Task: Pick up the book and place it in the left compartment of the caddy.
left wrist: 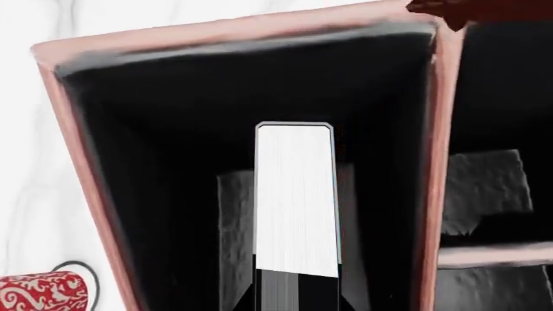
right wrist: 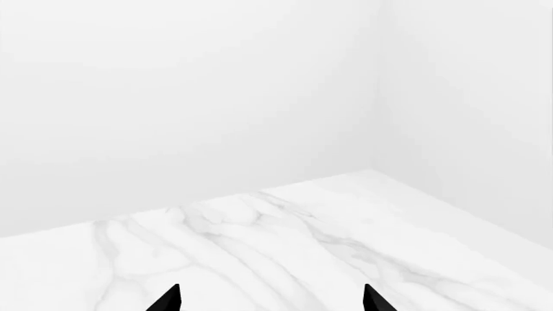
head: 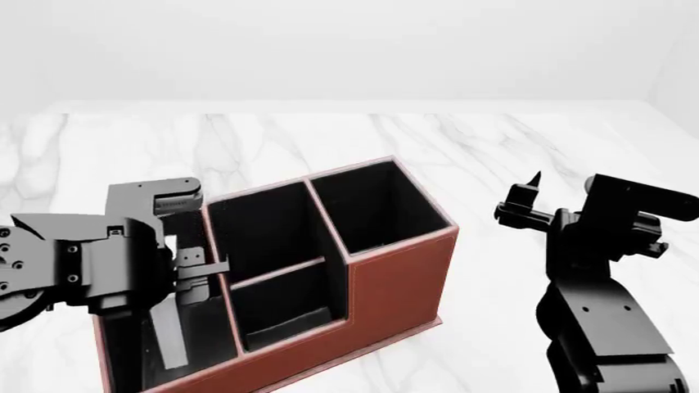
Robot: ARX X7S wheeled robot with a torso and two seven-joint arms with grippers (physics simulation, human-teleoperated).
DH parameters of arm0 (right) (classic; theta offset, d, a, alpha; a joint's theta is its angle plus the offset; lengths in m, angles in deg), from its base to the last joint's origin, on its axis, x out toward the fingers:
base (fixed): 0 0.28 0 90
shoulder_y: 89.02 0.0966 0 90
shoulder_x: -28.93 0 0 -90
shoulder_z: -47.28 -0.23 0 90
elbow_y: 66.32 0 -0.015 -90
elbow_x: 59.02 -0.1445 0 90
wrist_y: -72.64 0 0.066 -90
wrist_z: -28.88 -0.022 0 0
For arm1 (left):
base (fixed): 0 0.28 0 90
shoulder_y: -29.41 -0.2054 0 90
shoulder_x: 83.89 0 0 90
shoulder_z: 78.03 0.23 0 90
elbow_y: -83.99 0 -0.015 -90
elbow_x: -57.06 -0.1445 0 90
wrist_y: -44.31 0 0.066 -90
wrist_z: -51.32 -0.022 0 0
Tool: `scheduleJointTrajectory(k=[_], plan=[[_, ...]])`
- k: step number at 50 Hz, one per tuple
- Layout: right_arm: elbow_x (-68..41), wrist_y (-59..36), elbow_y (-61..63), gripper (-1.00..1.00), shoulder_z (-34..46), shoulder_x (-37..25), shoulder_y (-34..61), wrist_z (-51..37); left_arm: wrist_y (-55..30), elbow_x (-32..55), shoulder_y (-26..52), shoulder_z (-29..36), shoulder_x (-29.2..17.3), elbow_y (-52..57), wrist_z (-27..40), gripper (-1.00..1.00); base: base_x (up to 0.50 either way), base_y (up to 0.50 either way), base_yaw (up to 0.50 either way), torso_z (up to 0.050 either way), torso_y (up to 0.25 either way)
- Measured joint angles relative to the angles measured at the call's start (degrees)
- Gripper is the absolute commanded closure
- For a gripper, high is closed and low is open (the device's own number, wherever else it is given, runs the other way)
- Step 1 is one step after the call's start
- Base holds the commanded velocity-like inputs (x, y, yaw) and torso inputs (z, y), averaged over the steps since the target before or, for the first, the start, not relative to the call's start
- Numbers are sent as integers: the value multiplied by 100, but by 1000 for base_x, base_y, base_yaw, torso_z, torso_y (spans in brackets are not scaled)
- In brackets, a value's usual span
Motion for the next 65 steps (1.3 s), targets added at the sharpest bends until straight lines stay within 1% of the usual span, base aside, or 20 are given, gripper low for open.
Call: scheduleJointTrajectory(k=[13,28,29,52,65], plan=[[-20,7,8,-100,6,-16,-8,-18,340,-329,-445,106,10,-76,-273,100,0,0,0,0,2],[-41,28,0,-100,19,-32,-22,-31,511,-592,-666,173,38,-154,-416,100,0,0,0,0,1],[-42,28,0,-100,20,-33,-22,-32,511,-602,-672,175,39,-158,-427,-100,0,0,0,10,0],[-70,27,3,-100,66,-49,-4,-56,419,-732,-440,114,-1,-86,-385,-100,0,0,0,0,0],[-86,33,11,-100,88,-57,6,-70,215,-522,252,-213,-179,429,-10,-100,0,0,0,0,0]])
